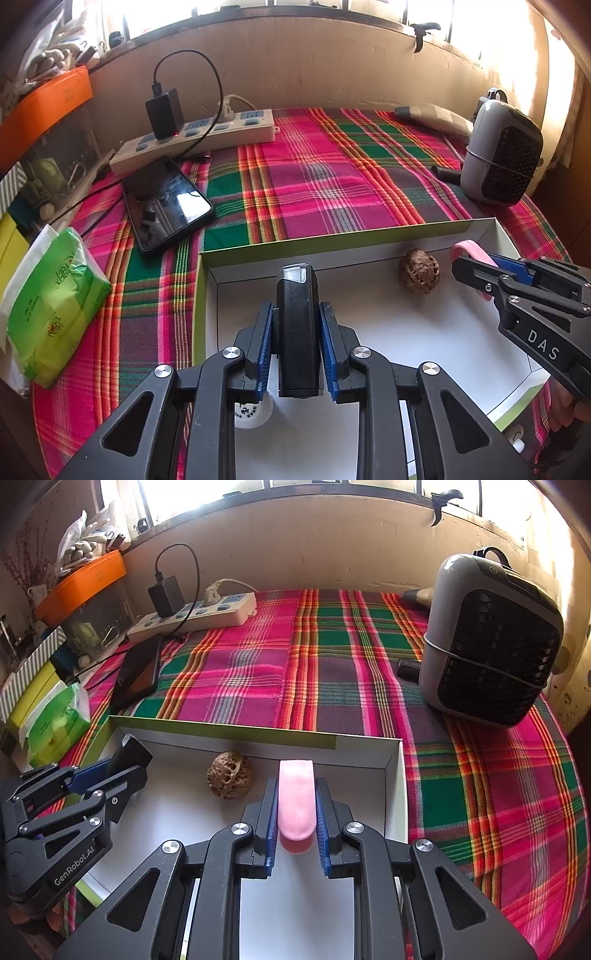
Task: Organize objects
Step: 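Carry the black case and pink clip over the tray with both grippers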
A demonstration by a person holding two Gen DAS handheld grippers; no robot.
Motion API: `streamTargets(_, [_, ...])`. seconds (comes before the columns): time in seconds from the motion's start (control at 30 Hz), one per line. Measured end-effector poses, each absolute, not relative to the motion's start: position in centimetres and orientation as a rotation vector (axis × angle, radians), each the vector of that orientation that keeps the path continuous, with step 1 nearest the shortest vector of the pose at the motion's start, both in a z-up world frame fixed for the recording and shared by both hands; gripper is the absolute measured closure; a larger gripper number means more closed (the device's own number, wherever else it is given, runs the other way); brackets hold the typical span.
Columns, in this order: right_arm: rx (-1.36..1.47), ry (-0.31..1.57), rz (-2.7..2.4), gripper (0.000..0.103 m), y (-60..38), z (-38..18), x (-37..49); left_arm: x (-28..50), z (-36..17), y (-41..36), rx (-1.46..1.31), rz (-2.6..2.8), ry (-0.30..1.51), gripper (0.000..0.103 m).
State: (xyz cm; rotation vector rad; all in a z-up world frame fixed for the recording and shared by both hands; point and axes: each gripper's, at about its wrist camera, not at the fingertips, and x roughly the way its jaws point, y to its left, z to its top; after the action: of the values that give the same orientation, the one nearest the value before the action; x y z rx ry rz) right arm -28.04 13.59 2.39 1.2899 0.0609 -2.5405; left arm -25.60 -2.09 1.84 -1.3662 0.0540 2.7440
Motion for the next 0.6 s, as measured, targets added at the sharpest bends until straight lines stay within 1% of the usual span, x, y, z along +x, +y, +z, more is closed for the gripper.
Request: streamTargets(0.6, [1.285,0.089,-2.552,0.084,13.35,2.04,-28.57,-26.31,1.26,-2.2,-1.388,2.745,0.061,0.081])
